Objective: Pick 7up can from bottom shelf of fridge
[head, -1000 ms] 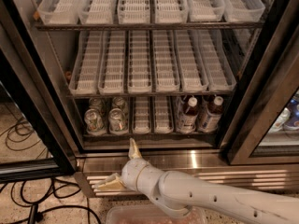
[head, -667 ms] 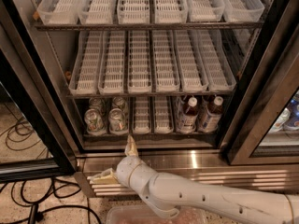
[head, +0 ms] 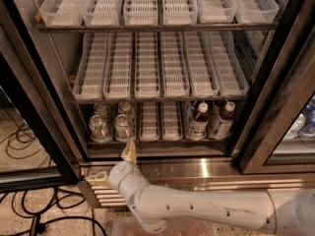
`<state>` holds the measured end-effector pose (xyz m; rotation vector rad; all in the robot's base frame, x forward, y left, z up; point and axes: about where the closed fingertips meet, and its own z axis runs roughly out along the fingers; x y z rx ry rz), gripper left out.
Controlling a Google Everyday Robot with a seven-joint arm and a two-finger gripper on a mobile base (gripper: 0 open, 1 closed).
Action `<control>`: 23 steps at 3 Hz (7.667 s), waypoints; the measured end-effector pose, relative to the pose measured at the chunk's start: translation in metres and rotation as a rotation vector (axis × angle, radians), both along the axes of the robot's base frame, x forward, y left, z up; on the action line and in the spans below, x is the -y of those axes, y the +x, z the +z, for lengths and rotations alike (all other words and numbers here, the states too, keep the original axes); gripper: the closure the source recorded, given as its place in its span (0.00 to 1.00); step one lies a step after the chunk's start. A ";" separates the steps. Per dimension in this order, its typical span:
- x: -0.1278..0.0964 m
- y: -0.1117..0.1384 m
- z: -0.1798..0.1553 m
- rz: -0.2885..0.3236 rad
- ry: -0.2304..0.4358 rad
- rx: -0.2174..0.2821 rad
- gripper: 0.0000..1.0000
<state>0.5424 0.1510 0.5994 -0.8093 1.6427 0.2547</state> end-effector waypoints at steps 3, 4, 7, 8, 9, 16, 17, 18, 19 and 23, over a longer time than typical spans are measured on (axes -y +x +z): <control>0.006 0.006 -0.001 -0.037 -0.002 0.010 0.18; -0.005 0.011 -0.006 -0.033 0.026 0.021 0.30; -0.045 0.036 -0.010 -0.081 0.088 0.098 0.26; -0.047 0.039 -0.008 -0.127 0.104 0.120 0.28; -0.047 0.039 -0.008 -0.127 0.104 0.120 0.28; -0.053 0.076 -0.002 -0.263 0.143 0.246 0.34; -0.053 0.089 -0.002 -0.292 0.135 0.273 0.37; -0.055 0.096 -0.003 -0.299 0.136 0.278 0.37; -0.056 0.104 -0.003 -0.311 0.136 0.285 0.39; -0.048 0.138 0.002 -0.380 0.141 0.325 0.39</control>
Offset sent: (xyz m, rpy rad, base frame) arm 0.0057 -0.0073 -0.0004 -0.0090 -0.0042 -0.0362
